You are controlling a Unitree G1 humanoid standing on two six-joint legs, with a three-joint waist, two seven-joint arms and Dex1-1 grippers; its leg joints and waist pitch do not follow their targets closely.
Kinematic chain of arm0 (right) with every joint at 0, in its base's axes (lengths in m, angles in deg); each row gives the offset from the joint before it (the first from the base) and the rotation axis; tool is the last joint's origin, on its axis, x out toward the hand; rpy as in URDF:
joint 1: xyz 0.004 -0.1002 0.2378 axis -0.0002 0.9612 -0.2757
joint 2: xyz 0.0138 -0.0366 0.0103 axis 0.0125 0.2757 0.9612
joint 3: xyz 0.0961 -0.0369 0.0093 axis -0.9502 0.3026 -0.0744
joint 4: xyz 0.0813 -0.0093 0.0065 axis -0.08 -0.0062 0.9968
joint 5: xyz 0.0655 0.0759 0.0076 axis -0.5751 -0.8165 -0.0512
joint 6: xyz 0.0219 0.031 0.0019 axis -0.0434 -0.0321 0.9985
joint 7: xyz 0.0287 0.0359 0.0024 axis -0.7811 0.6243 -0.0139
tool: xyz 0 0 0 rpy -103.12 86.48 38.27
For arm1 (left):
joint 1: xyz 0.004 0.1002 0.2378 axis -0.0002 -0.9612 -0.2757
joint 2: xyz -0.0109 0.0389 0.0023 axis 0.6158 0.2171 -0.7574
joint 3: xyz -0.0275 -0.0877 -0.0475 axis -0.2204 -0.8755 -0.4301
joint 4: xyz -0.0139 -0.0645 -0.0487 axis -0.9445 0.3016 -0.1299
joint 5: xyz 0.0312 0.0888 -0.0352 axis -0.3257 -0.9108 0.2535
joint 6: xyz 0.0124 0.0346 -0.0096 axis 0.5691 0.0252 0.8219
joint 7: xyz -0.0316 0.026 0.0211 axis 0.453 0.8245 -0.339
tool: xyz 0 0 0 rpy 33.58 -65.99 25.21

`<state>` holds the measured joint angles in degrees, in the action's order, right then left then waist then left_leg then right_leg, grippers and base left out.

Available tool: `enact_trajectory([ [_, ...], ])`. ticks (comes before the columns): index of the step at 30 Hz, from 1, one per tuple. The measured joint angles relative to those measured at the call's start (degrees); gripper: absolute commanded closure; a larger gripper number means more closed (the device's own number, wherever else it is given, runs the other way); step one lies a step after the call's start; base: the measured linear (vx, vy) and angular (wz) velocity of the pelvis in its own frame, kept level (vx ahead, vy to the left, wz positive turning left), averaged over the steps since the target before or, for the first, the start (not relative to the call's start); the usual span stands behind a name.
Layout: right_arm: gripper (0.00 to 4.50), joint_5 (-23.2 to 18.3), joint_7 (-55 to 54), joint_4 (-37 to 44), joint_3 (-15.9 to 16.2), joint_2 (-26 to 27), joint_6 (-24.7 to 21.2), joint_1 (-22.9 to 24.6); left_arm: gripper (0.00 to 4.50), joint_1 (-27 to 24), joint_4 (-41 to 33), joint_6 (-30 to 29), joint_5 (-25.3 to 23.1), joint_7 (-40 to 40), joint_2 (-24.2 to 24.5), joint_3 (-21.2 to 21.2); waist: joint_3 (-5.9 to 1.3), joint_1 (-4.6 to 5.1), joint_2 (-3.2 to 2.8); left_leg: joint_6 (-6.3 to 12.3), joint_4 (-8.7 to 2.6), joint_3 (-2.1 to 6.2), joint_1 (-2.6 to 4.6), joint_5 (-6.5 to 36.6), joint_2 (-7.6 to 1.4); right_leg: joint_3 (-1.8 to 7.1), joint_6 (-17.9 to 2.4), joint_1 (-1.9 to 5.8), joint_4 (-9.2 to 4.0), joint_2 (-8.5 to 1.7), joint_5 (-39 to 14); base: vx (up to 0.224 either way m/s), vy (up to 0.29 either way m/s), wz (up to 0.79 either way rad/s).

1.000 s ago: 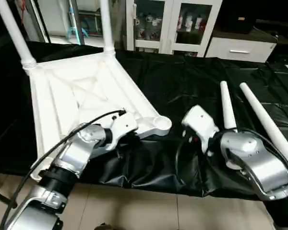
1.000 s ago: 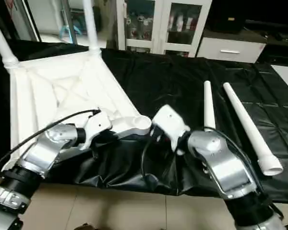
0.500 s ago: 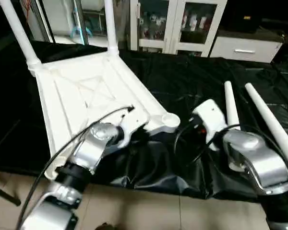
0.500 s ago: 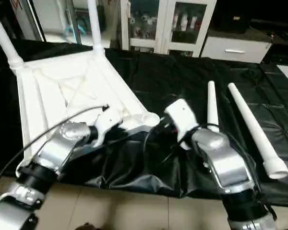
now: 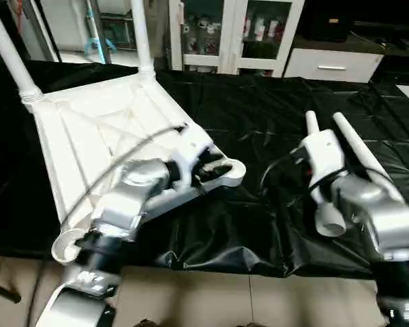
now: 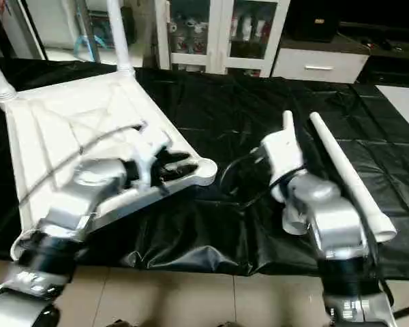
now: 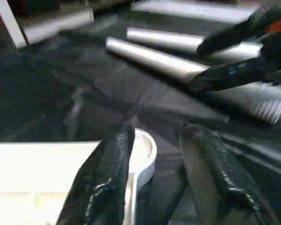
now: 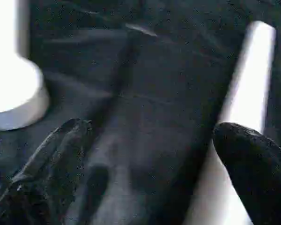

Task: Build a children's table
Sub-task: Rotate table base, then pick table leg

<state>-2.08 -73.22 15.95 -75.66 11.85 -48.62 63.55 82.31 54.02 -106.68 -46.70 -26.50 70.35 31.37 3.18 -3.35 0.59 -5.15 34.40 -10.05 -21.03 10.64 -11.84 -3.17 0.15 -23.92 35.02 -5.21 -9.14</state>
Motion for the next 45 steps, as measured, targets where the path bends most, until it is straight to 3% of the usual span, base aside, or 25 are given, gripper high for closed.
enact_trajectory([
  [3,0.0,0.0,-1.2,-3.5,-2.3,-0.6,-0.9,-1.4,2.11,-3.5,-5.4,-0.6,2.0,3.1,1.8,0.4,-0.02,0.15,-0.04,0.01,0.0,-0.07,-0.05,0.0,0.0,0.02,0.0,-0.04,-0.01,0.01,0.0,0.0,0.0,0.0],
  [10,0.0,0.1,-0.8,-12.7,-2.3,-4.3,-5.4,-6.8,1.38,-8.0,-15.2,-4.5,4.5,8.2,5.5,5.8,0.13,-0.02,0.61,0.02,0.05,-0.26,-0.01,0.0,-0.01,0.03,0.0,-0.03,0.08,-0.01,0.0,0.0,0.0,0.0],
  [13,0.0,-0.1,-0.8,-17.4,-3.5,-3.3,-6.4,-9.0,1.1,-8.4,-17.7,-5.2,5.0,8.6,7.2,7.0,0.16,0.07,0.71,0.01,0.08,-0.26,0.03,0.0,-0.01,0.03,0.0,-0.03,0.15,0.0,0.0,0.0,0.0,0.0],
  [21,0.0,-1.9,-0.8,-22.8,-4.7,-2.0,-8.5,-9.8,1.1,-8.4,-19.6,-6.2,5.6,11.6,8.9,9.5,0.23,0.14,0.94,-0.01,0.1,-0.27,0.01,0.0,-0.01,0.04,0.0,-0.05,0.21,0.0,0.0,0.0,0.0,0.0],
  [28,0.63,-2.6,0.2,-26.5,-5.4,-1.2,-9.3,-10.3,1.02,-8.3,-21.4,-7.4,6.6,11.6,10.9,10.2,0.1,0.16,1.52,-0.02,0.12,-0.3,0.02,0.0,-0.02,0.06,0.0,-0.06,0.21,0.01,0.0,0.0,0.0,0.0],
  [36,1.28,-3.8,0.3,-27.8,-5.8,-1.2,-9.3,-10.4,1.02,-7.8,-21.4,-7.6,5.9,11.4,11.7,12.0,0.05,0.14,1.6,-0.04,0.13,-0.3,0.02,0.0,-0.02,0.06,0.0,-0.04,0.23,0.01,0.0,0.0,0.0,0.0],
  [45,2.15,-4.5,-1.8,-27.8,-9.3,-1.0,-9.4,-10.4,1.02,-7.1,-20.6,-6.5,5.5,10.0,11.9,12.3,0.04,0.16,1.55,-0.07,0.13,-0.29,0.04,-0.1,-0.02,0.06,0.0,-0.04,0.25,0.01,0.0,0.0,0.0,0.0],
])
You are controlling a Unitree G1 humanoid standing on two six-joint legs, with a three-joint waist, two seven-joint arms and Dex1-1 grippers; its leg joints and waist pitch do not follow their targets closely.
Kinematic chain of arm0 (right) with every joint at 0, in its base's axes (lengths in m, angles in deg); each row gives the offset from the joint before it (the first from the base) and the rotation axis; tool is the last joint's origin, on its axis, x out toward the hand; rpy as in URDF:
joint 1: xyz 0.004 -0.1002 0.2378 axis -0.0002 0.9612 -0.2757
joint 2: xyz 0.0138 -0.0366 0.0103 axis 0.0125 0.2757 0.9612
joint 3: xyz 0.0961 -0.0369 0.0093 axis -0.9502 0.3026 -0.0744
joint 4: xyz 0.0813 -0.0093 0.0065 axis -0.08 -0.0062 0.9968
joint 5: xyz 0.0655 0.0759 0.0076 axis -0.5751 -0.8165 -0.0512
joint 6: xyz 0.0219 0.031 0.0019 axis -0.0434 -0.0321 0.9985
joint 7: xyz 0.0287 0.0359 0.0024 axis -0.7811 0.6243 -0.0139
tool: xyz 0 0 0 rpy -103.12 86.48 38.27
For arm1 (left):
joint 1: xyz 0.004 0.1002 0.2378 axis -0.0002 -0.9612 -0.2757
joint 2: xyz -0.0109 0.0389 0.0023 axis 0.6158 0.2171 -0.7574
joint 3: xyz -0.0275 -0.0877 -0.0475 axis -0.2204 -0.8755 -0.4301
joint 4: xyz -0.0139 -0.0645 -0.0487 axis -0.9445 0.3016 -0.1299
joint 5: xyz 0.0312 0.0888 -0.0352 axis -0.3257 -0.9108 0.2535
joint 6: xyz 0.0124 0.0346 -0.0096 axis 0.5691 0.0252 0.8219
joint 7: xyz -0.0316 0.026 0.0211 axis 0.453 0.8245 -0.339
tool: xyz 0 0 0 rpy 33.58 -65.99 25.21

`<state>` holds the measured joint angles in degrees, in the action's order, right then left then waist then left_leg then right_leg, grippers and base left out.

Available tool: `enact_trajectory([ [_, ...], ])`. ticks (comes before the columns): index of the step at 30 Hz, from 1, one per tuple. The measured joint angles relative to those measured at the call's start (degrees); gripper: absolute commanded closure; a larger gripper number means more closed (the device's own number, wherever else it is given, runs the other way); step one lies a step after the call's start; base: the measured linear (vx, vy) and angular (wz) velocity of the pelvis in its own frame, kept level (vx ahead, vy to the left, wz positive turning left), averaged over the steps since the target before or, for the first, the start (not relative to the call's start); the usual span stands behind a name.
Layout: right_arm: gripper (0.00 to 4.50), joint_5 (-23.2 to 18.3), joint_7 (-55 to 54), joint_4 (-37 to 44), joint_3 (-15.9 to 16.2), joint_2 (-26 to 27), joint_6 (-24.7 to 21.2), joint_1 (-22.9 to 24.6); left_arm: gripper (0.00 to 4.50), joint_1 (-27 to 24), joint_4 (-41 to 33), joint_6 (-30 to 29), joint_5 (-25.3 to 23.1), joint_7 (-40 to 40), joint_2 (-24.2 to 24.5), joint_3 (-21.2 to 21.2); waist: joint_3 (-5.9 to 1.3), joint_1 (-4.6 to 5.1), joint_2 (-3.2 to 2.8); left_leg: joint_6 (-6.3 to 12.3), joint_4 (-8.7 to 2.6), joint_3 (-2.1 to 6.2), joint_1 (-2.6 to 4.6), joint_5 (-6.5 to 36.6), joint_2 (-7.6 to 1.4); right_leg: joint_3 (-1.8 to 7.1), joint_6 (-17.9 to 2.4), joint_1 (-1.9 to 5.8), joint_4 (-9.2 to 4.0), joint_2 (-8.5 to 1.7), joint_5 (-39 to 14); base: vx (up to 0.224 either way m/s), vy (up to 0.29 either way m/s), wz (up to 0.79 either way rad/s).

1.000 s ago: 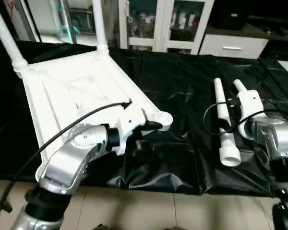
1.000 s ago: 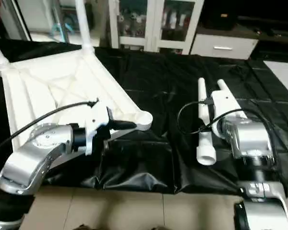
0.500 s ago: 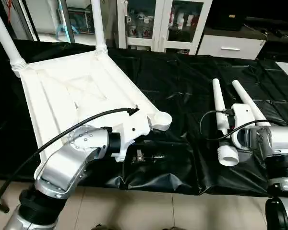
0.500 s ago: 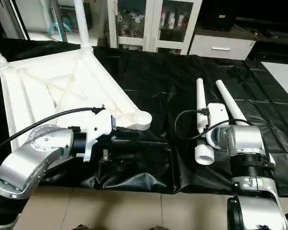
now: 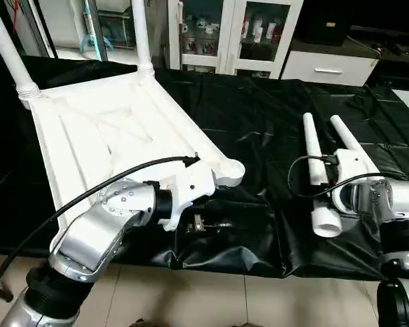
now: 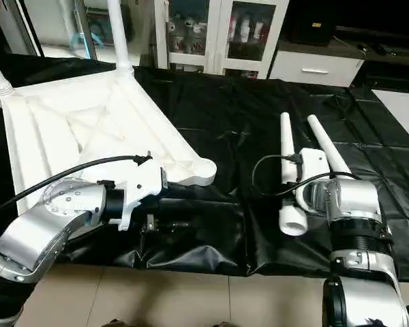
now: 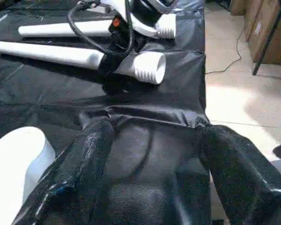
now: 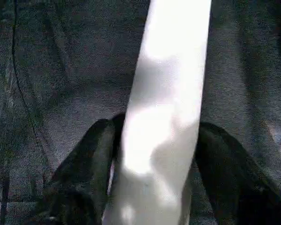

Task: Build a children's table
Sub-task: Pick table leg

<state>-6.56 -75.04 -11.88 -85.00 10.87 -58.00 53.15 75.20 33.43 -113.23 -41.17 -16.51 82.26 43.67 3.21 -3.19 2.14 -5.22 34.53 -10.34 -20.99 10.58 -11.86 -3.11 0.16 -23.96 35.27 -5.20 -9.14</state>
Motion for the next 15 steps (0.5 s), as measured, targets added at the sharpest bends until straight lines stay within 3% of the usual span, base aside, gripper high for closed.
enact_trajectory([
  [10,2.65,-0.6,-1.0,6.1,-0.7,3.3,-0.7,2.7,1.02,0.1,1.0,0.7,0.6,-3.1,-1.4,-1.3,-0.02,0.16,0.03,-0.06,0.0,0.01,0.03,0.0,-0.01,0.0,0.0,0.0,0.05,0.02,0.0,0.0,0.0,0.0],
  [13,2.66,-1.4,-0.6,8.9,-0.1,4.1,1.7,4.2,1.02,1.1,5.0,1.7,0.5,-7.5,-5.0,-3.6,0.01,0.08,-0.08,-0.07,0.01,0.02,-0.02,0.0,0.0,0.01,0.0,-0.02,0.03,0.01,0.1,0.0,0.0,0.0],
  [15,2.66,-2.0,0.6,12.0,0.4,5.3,5.3,5.0,1.02,4.2,8.9,2.2,0.6,-13.1,-9.8,-7.0,0.04,-0.04,-0.02,-0.07,0.02,0.03,-0.06,0.0,0.0,0.01,0.0,-0.03,0.01,0.01,0.1,0.0,0.0,0.0],
])
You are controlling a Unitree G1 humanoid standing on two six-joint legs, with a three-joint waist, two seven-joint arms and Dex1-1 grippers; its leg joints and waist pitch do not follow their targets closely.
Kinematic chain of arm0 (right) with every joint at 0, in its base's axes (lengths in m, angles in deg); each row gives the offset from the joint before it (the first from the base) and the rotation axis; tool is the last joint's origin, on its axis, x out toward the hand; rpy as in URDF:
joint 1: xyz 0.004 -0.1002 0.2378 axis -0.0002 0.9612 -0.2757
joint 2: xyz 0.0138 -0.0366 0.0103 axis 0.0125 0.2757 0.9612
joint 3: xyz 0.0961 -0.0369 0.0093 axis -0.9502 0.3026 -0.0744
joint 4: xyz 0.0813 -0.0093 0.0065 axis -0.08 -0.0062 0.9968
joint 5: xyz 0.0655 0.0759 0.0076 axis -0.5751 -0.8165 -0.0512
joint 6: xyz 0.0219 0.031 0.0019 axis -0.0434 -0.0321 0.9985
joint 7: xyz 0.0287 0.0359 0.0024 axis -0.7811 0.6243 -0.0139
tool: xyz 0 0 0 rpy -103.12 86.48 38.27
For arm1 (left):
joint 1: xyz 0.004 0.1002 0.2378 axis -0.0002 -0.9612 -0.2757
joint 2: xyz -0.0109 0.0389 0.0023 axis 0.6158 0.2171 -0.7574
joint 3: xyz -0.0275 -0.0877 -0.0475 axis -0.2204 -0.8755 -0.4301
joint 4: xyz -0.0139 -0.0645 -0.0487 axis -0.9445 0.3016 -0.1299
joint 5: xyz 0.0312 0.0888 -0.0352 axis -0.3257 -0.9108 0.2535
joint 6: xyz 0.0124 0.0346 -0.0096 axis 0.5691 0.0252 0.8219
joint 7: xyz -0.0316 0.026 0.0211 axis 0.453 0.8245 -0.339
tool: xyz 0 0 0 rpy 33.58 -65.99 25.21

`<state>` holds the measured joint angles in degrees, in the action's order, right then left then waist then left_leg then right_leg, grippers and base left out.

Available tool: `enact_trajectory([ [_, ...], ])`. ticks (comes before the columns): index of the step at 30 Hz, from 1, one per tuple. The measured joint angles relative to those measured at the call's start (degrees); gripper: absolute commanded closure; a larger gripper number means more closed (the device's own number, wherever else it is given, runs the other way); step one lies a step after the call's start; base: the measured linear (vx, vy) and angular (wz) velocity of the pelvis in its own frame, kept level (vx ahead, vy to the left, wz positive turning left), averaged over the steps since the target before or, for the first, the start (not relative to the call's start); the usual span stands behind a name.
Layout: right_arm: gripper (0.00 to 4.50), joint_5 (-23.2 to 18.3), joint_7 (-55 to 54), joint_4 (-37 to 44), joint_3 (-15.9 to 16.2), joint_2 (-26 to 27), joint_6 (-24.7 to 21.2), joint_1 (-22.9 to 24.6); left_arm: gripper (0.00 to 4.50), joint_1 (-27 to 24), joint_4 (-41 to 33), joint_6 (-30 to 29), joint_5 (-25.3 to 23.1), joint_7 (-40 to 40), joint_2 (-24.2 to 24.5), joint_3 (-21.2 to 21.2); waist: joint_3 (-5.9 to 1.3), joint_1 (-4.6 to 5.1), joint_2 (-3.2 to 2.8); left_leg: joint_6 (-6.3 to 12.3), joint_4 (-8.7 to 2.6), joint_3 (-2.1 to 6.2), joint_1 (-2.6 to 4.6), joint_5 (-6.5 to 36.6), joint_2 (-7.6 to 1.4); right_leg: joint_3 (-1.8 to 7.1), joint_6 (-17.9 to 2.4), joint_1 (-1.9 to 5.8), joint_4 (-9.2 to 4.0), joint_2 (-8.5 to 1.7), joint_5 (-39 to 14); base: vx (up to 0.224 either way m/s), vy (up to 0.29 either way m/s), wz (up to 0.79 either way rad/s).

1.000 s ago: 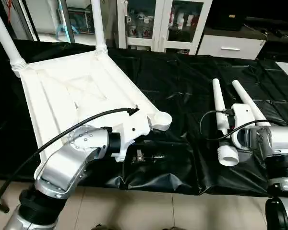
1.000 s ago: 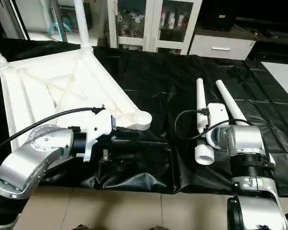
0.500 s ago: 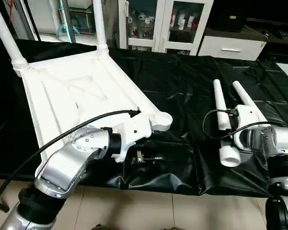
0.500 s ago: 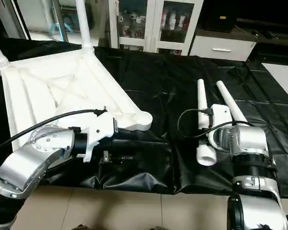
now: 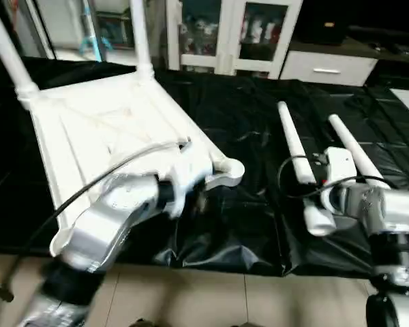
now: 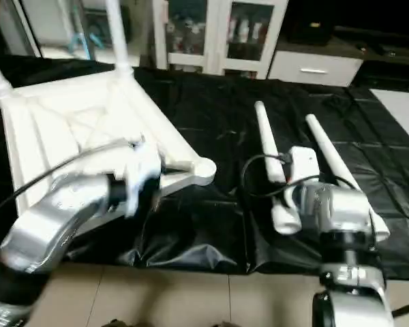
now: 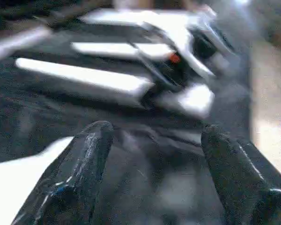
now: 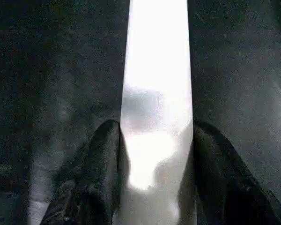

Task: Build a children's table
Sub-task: Pick table leg

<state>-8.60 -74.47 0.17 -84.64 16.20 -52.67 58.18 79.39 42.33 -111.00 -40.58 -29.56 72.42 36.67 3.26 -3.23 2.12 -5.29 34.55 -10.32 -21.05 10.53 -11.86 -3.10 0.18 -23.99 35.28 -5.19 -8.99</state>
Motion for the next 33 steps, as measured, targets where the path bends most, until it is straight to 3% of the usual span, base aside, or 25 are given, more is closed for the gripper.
enact_trajectory([
  [5,2.66,-3.7,6.3,12.9,1.1,2.5,9.7,0.1,1.02,7.8,4.5,-2.2,4.7,-12.2,-9.5,-9.9,-0.07,0.12,0.11,0.02,-0.01,0.02,0.02,0.0,-0.01,0.0,0.0,0.03,-0.04,0.01,0.0,0.0,0.0,0.0],
  [8,2.66,-5.7,9.2,16.9,1.9,4.2,13.2,0.1,1.02,9.3,6.1,-4.8,8.5,-14.9,-12.8,-13.0,-0.12,0.04,0.2,0.04,-0.02,0.03,-0.02,0.0,-0.03,-0.01,0.0,-0.01,-0.13,0.05,0.0,0.0,0.0,0.0],
  [13,2.66,-6.5,12.9,21.4,7.1,4.6,17.1,3.2,1.02,11.5,9.8,-7.3,12.7,-17.1,-16.6,-16.4,-0.08,-0.63,0.26,0.16,-0.01,0.04,-0.18,0.1,-0.02,-0.04,0.0,-0.02,-0.3,0.02,0.0,0.0,0.0,0.0],
  [15,2.66,-6.4,14.4,23.2,9.7,4.7,18.6,4.6,1.02,13.5,10.5,-7.7,13.2,-18.0,-17.3,-17.5,-0.07,-0.7,0.29,0.2,-0.01,0.05,-0.17,0.1,-0.01,-0.04,0.0,0.0,-0.33,0.01,0.0,0.0,0.0,0.0],
  [25,2.67,-4.9,15.0,24.5,10.8,3.8,22.5,6.4,1.02,15.6,13.8,-8.7,16.7,-20.6,-18.3,-21.1,-0.07,-0.65,0.28,0.2,0.0,0.09,-0.14,0.1,0.0,-0.05,0.0,0.02,-0.31,0.0,0.0,0.0,0.0,0.0],
  [33,2.67,-4.1,16.5,26.7,14.5,3.7,25.0,6.8,1.02,16.0,17.7,-8.5,16.8,-24.8,-19.3,-22.3,-0.07,-0.3,0.31,0.21,0.0,0.13,-0.16,0.1,0.0,-0.07,0.1,0.02,-0.33,0.01,0.0,0.0,0.0,0.0],
])
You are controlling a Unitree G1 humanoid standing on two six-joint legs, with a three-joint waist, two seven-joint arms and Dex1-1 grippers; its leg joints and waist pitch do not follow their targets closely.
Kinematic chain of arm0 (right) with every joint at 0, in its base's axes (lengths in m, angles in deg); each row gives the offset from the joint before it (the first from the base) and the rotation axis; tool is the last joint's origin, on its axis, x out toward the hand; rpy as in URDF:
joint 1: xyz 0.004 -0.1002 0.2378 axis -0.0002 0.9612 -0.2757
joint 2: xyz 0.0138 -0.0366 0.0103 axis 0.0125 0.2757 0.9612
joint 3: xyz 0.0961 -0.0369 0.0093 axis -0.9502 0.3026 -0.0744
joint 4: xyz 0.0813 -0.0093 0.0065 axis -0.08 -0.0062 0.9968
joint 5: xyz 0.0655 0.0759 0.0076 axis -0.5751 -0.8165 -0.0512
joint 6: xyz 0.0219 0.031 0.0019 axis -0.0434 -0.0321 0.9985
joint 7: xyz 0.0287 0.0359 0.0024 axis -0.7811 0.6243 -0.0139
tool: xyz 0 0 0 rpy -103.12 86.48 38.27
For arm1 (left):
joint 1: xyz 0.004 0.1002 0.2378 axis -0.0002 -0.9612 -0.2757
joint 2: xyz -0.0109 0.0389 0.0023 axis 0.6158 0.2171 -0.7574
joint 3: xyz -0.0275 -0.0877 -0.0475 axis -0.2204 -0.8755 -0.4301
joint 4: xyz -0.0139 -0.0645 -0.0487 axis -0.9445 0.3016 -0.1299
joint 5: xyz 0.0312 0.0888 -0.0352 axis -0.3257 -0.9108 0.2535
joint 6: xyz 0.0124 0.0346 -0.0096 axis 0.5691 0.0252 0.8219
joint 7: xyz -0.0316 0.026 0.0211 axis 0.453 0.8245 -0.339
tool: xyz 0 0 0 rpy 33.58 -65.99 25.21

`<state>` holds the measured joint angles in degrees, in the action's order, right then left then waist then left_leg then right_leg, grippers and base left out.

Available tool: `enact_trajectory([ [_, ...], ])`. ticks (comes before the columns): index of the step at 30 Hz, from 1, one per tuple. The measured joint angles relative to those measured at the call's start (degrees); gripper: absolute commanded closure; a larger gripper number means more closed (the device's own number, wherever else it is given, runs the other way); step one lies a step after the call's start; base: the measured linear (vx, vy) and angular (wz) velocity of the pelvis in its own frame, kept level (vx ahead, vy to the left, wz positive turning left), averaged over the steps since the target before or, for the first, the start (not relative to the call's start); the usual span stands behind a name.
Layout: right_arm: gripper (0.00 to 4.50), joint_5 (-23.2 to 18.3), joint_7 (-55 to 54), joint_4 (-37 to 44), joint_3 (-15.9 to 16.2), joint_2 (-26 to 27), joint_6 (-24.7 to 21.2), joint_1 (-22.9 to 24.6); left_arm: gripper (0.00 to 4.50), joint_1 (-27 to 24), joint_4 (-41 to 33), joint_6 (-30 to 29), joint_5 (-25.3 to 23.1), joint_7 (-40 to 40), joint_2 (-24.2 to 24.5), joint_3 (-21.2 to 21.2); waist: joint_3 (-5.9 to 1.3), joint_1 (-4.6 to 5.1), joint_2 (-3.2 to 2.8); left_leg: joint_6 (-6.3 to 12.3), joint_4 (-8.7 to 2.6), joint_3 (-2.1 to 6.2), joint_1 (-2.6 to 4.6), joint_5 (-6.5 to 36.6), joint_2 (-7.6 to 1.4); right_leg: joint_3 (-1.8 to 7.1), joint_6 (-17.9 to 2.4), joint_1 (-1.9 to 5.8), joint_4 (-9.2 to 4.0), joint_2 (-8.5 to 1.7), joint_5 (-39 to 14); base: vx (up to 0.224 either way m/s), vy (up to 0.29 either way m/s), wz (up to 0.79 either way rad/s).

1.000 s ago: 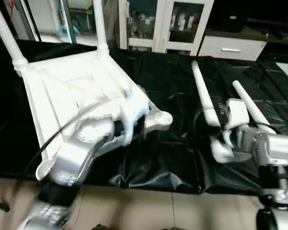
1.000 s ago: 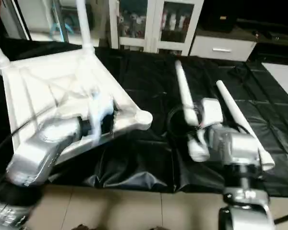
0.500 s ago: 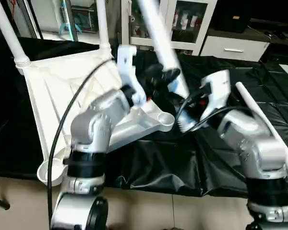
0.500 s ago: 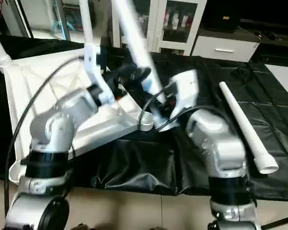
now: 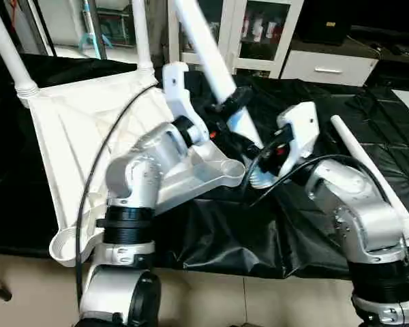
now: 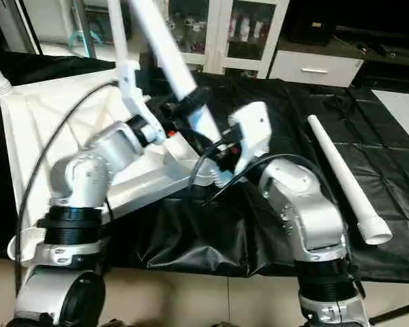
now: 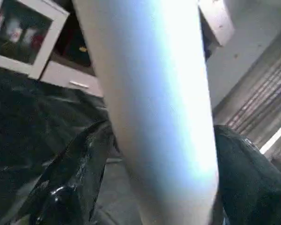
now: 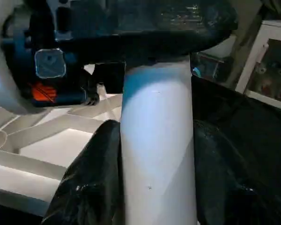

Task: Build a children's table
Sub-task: Pick table leg

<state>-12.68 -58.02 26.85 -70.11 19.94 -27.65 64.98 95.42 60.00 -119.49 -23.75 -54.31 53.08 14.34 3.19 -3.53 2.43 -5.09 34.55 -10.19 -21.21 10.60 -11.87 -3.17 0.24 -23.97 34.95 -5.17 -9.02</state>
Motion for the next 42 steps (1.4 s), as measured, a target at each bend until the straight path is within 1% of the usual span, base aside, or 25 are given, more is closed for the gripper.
enact_trajectory([
  [2,2.67,0.1,-0.1,-0.2,0.1,0.0,0.0,0.0,1.02,0.3,0.7,0.1,0.2,-0.4,-0.2,-0.5,0.02,-0.03,0.08,0.0,0.0,0.0,-0.01,0.0,0.0,0.0,0.0,0.0,0.0,-0.01,0.0,0.0,0.0,0.0],
  [4,2.67,0.1,-0.1,-0.2,0.1,0.0,0.1,0.0,1.31,1.2,1.2,0.1,0.7,-0.9,-0.3,-1.3,0.06,0.01,0.23,0.0,0.0,0.01,-0.01,0.0,-0.01,-0.01,0.0,-0.01,0.01,0.0,0.0,0.0,0.0,0.0],
  [7,2.67,0.1,-0.1,-0.2,0.1,-0.1,0.2,0.0,1.44,2.2,1.1,0.2,2.3,-0.9,-0.2,-3.0,0.05,0.05,0.26,0.0,0.0,0.02,-0.02,0.0,0.0,-0.01,0.0,0.0,-0.01,0.0,0.0,0.0,0.0,0.0],
  [8,2.67,0.1,-0.1,-0.2,0.1,-0.2,0.3,0.0,1.74,2.2,1.1,0.2,2.9,-1.0,-0.3,-3.5,0.05,0.07,0.26,0.01,0.0,0.02,-0.04,0.0,0.0,-0.02,0.0,-0.02,-0.01,0.0,0.0,0.0,0.0,0.0],
  [12,2.67,0.1,-0.1,-0.2,0.2,-0.3,0.4,0.0,2.05,2.2,1.1,0.0,4.6,-0.9,-0.5,-3.8,0.06,0.04,0.26,0.01,0.0,0.02,-0.06,0.0,0.0,-0.03,0.0,-0.03,-0.01,0.0,0.0,0.0,0.0,0.0],
  [13,2.67,0.1,-0.1,-0.2,0.2,-0.3,0.4,0.0,2.05,2.2,1.1,0.0,4.9,-0.9,-0.5,-3.9,0.05,0.04,0.26,0.01,0.0,0.02,-0.06,0.0,0.0,-0.03,0.0,-0.02,-0.01,0.0,0.0,0.0,0.0,0.0],
  [14,2.67,0.1,-0.1,-0.2,0.2,-0.3,0.5,0.0,2.28,2.2,1.1,-0.2,5.2,-0.9,-0.5,-4.0,0.05,0.05,0.26,0.01,0.0,0.02,-0.05,0.0,0.0,-0.03,0.0,-0.02,-0.01,0.0,0.0,0.0,0.0,0.0],
  [20,2.67,0.2,-0.4,-0.2,0.5,-0.4,0.6,0.0,2.52,2.2,1.0,-0.7,6.6,-0.9,-0.6,-4.5,0.06,0.04,0.25,0.0,0.0,0.04,-0.04,0.0,0.0,-0.03,0.0,-0.01,-0.01,0.0,0.0,0.0,0.0,0.0],
  [24,2.67,1.6,-0.5,-0.2,1.5,-1.3,1.7,-0.1,2.59,2.1,1.0,-0.7,7.1,-1.0,-0.5,-4.5,0.06,0.03,0.25,0.0,0.0,0.05,-0.04,0.0,0.0,-0.03,0.0,-0.01,-0.01,0.0,0.0,0.0,0.0,0.0],
  [26,1.97,0.8,0.6,-0.6,1.3,-1.9,1.4,-0.5,2.6,2.2,1.1,-0.3,7.1,-1.1,-0.3,-4.4,0.06,0.02,0.25,0.0,0.0,0.05,-0.04,0.0,0.0,-0.03,0.0,0.0,-0.01,0.0,0.0,0.0,0.0,0.0],
  [28,1.95,-2.5,2.7,-0.6,0.6,-0.7,-0.3,-0.5,2.6,2.3,1.1,0.4,7.0,-1.2,0.1,-4.3,0.06,0.04,0.25,0.0,-0.01,0.06,-0.02,0.0,-0.01,-0.05,0.0,0.01,-0.01,0.01,0.0,0.0,0.0,0.0],
  [29,1.76,-3.8,3.6,-0.6,0.6,-0.4,-0.9,-0.4,2.62,2.3,1.1,0.7,6.6,-1.4,0.7,-4.4,0.06,0.18,0.24,0.0,-0.01,0.11,-0.03,0.0,-0.01,-0.05,0.0,-0.02,0.0,0.01,0.0,0.0,0.0,0.0],
  [30,1.76,-4.8,4.0,-0.6,0.1,-0.4,-1.2,-0.3,2.62,2.3,1.1,0.9,6.3,-1.8,1.0,-4.4,0.06,0.18,0.24,0.0,-0.01,0.16,-0.04,0.0,-0.01,-0.05,0.0,-0.02,0.0,0.01,0.0,0.0,0.0,0.0],
  [31,1.63,-6.5,4.6,-0.5,-0.8,-0.4,-1.7,-0.3,2.64,2.3,1.1,1.1,6.0,-2.1,1.4,-4.4,0.06,0.17,0.24,0.0,-0.01,0.17,-0.03,0.0,-0.01,-0.05,0.0,-0.01,0.0,0.01,0.0,0.0,0.0,0.0],
  [32,1.55,-9.2,5.5,-0.2,-2.3,-0.3,-2.9,-0.4,2.65,2.3,1.1,1.4,5.9,-2.4,1.9,-4.9,0.06,0.15,0.24,0.0,0.0,0.17,-0.02,0.0,-0.01,-0.05,0.0,0.0,0.0,0.01,0.0,0.0,0.0,0.0],
  [34,1.4,-14.1,6.6,0.1,-5.7,-0.4,-5.6,-0.8,2.66,2.3,1.1,1.5,5.9,-2.6,2.5,-5.2,0.06,0.05,0.24,0.01,0.0,0.17,-0.02,0.0,0.0,-0.05,0.0,0.01,0.0,0.0,0.0,0.0,0.0,0.0],
  [35,1.31,-17.2,7.4,0.1,-8.0,-1.0,-7.7,-1.5,2.66,2.3,1.1,1.5,5.9,-2.6,2.9,-5.4,0.07,-0.15,0.16,0.01,0.02,0.18,-0.03,0.0,0.0,-0.05,0.0,0.03,-0.01,0.0,0.0,0.0,0.0,0.0],
  [37,1.12,-20.8,8.6,-0.1,-11.0,-2.8,-10.1,-3.1,2.66,2.3,1.1,1.6,5.9,-2.6,3.3,-5.6,0.09,-0.37,0.14,0.01,0.03,0.17,-0.04,0.0,0.01,-0.05,0.0,0.04,-0.01,-0.02,0.0,0.0,0.0,0.0],
  [38,1.05,-22.5,9.0,-0.5,-13.2,-4.0,-11.3,-4.0,2.66,2.3,1.1,1.7,5.9,-2.6,3.4,-5.6,0.07,-0.52,0.17,0.02,0.05,0.15,-0.02,0.0,0.01,-0.08,0.0,0.08,-0.02,-0.02,0.0,0.0,0.0,0.0],
  [40,0.87,-24.3,9.5,-2.7,-16.6,-6.8,-12.6,-5.5,2.66,2.3,1.1,1.8,5.9,-2.6,3.4,-5.4,0.07,-0.85,0.17,0.02,0.06,0.12,-0.02,0.0,0.01,-0.08,0.0,0.09,-0.01,-0.03,0.0,0.0,0.0,0.0],
  [41,0.87,-24.7,9.5,-3.7,-18.6,-8.1,-13.2,-5.7,2.66,2.3,1.1,1.8,6.0,-2.6,3.5,-5.5,0.06,-1.07,0.19,0.02,0.06,0.08,0.01,0.0,0.0,-0.08,0.0,0.09,-0.01,-0.02,0.0,0.0,0.0,0.0],
  [42,0.77,-24.8,9.5,-4.5,-19.1,-9.2,-13.7,-5.7,2.66,2.3,1.1,1.8,6.0,-2.6,3.6,-5.5,0.06,-1.15,0.19,0.02,0.05,0.07,0.01,0.0,0.0,-0.08,0.0,0.08,0.0,-0.01,0.0,0.0,0.0,0.0],
])
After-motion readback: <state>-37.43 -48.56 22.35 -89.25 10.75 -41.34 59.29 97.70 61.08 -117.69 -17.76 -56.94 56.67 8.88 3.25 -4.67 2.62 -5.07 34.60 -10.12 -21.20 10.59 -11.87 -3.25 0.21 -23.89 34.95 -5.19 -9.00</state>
